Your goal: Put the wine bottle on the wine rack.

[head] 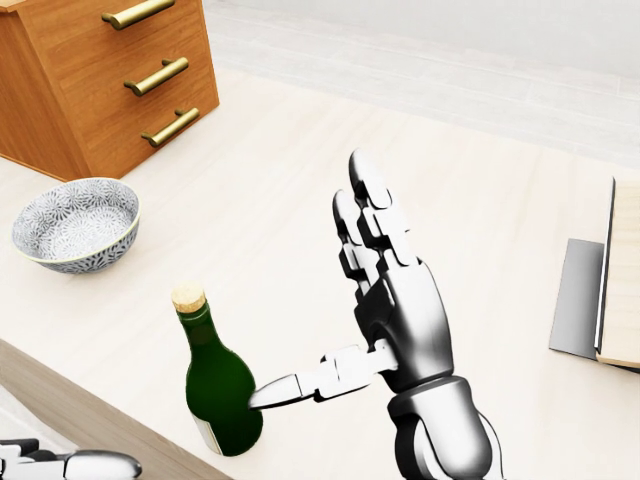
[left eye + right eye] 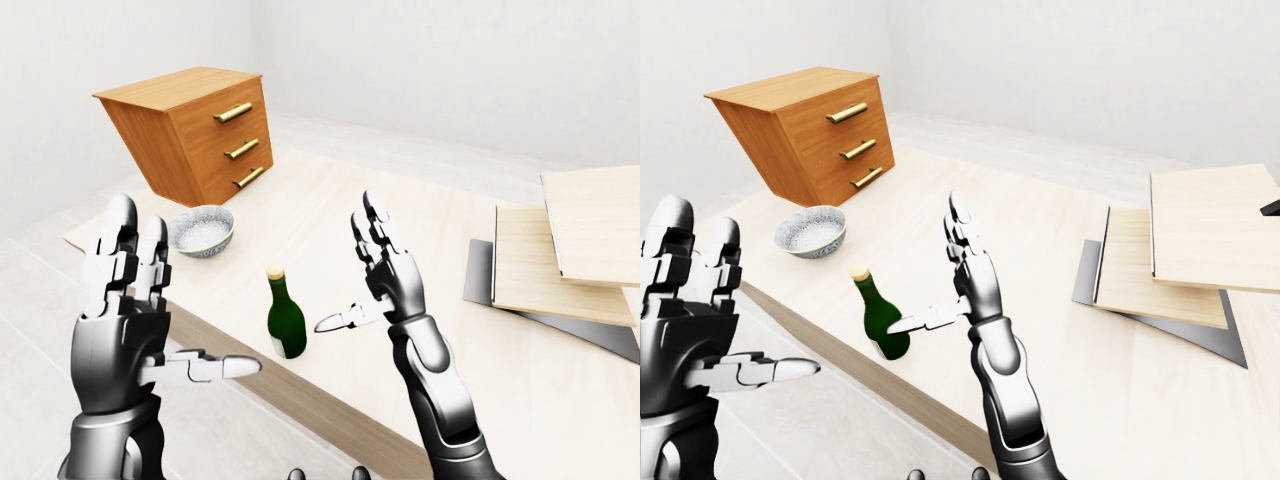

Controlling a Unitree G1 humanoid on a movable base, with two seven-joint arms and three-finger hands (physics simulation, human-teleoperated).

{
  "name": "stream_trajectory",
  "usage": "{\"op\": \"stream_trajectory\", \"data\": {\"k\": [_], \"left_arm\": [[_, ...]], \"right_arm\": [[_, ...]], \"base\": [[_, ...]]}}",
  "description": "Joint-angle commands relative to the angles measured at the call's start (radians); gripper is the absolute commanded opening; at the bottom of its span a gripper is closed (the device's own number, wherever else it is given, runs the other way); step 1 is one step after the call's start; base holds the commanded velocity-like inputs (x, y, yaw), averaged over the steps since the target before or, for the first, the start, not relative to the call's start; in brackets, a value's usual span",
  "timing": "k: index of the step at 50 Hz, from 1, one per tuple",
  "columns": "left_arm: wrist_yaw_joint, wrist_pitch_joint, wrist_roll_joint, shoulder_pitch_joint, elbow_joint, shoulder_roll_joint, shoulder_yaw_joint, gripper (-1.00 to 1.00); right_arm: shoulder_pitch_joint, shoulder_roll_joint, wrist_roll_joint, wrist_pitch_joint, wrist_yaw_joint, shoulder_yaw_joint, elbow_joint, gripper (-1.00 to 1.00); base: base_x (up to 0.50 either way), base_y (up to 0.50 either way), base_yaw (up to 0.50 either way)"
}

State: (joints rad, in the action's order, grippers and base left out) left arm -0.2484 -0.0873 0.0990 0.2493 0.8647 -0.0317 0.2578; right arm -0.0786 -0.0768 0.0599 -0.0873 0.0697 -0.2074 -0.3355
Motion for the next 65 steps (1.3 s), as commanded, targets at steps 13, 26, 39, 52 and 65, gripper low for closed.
{"op": "stream_trajectory", "data": {"k": [13, 26, 39, 52, 65], "left_arm": [[-0.042, 0.000, 0.032, 0.016, 0.066, -0.020, 0.082, 1.00], [-0.090, 0.000, 0.056, 0.059, 0.087, -0.055, 0.142, 1.00], [-0.106, 0.000, 0.094, 0.047, 0.136, -0.065, 0.208, 1.00], [-0.129, 0.000, 0.175, 0.028, 0.130, -0.066, 0.345, 1.00], [-0.143, 0.000, 0.201, 0.025, 0.133, -0.067, 0.393, 1.00]], "right_arm": [[-0.089, -0.069, -0.022, 0.000, -0.013, -0.039, 0.175, 1.00], [-0.137, -0.098, -0.008, 0.000, -0.040, -0.014, 0.282, 1.00], [-0.189, -0.111, 0.006, 0.000, -0.074, 0.013, 0.399, 1.00], [-0.216, -0.130, 0.011, 0.000, -0.067, 0.011, 0.520, 1.00], [-0.262, -0.152, 0.003, 0.024, -0.068, 0.017, 0.613, 1.00]], "base": [[0.00, 0.00, 0.00], [0.00, 0.00, 0.00], [0.00, 0.00, 0.00], [0.00, 0.00, 0.00], [0.00, 0.00, 0.00]]}}
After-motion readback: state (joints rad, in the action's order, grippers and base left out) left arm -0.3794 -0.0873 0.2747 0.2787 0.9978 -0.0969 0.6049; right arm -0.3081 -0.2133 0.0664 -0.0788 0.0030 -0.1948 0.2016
